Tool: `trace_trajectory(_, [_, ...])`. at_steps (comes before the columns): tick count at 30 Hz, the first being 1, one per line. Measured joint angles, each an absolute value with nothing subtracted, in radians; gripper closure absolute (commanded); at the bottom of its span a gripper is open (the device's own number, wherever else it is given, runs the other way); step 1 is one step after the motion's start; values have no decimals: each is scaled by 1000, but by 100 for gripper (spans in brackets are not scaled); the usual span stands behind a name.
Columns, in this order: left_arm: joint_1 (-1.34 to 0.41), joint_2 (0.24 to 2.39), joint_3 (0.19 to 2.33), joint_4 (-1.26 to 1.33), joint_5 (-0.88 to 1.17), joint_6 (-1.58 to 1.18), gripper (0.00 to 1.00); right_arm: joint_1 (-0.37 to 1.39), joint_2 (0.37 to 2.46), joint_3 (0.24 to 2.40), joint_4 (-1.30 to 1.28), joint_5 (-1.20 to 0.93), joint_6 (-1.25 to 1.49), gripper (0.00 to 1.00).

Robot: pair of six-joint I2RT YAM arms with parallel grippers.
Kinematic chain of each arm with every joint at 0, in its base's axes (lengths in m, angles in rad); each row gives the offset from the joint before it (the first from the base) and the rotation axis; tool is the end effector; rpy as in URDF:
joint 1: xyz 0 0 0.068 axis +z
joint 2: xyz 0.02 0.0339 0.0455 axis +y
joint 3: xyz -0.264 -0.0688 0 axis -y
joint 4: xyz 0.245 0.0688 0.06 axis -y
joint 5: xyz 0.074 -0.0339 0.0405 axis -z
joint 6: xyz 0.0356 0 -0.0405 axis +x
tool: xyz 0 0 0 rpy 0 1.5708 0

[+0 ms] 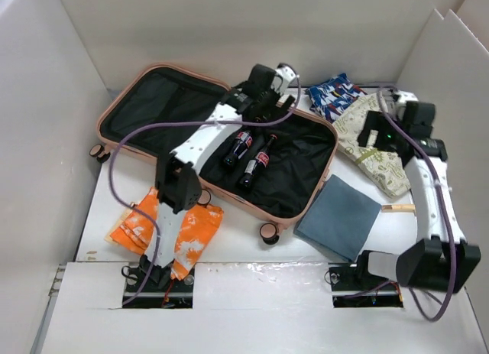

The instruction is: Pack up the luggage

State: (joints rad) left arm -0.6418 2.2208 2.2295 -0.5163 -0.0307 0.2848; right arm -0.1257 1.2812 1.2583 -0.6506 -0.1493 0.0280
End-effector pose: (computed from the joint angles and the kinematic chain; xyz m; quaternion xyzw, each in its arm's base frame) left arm 0.4172 -0.3104 0.3325 0.3782 0.7745 -0.0770 0.5011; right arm 0.2748 -0.0294 0.3528 0.0367 0.8984 0.0460 0.4353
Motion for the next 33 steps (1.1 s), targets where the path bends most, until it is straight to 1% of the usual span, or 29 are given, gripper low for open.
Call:
trace_trajectory(3, [-639, 2083, 2230, -517, -36, 285, 5, -247, 1169, 1170, -652, -142, 61, 1])
trace_trajectory(6, [-625, 1949, 2224, -528, -35, 283, 5, -395, 1065, 1034, -650, -117, 145, 1])
trace_trajectory(8, [-600, 1864, 2191, -532, -43, 283, 3, -479, 1029, 954, -654, -68, 219, 1])
trace_trajectory(10, [-574, 1795, 2133, -539, -55, 282, 3, -523, 1014, 885, -652, -15, 302, 1])
trace_trajectory(12, [-548, 1750, 2072, -553, -69, 282, 3, -531, 1007, 822, -639, 40, 391, 1])
trace_trajectory(15, [-537, 1726, 1980, -576, -88, 280, 2, -531, 1017, 763, -630, 126, 494, 8])
trace_trajectory(16, [-538, 1724, 1946, -582, -91, 279, 2, -533, 1029, 752, -624, 154, 520, 13])
trace_trajectory(17, [-542, 1723, 1917, -590, -94, 280, 1, -537, 1045, 744, -615, 177, 542, 15])
trace_trajectory(19, [-543, 1719, 1858, -604, -103, 280, 1, -545, 1091, 731, -591, 209, 582, 15])
trace_trajectory(22, [-548, 1698, 1788, -614, -121, 279, 1, -556, 1180, 717, -551, 237, 627, 18])
trace_trajectory(24, [-548, 1685, 1775, -620, -130, 277, 1, -559, 1227, 701, -532, 251, 642, 23])
trace_trajectory(27, [-538, 1659, 1775, -617, -134, 271, 1, -569, 1268, 681, -514, 264, 657, 23])
trace_trajectory(30, [-518, 1631, 1775, -617, -134, 265, 1, -584, 1295, 668, -483, 274, 662, 38])
trace_trajectory(33, [-501, 1613, 1775, -617, -136, 261, 1, -595, 1335, 666, -454, 277, 663, 39])
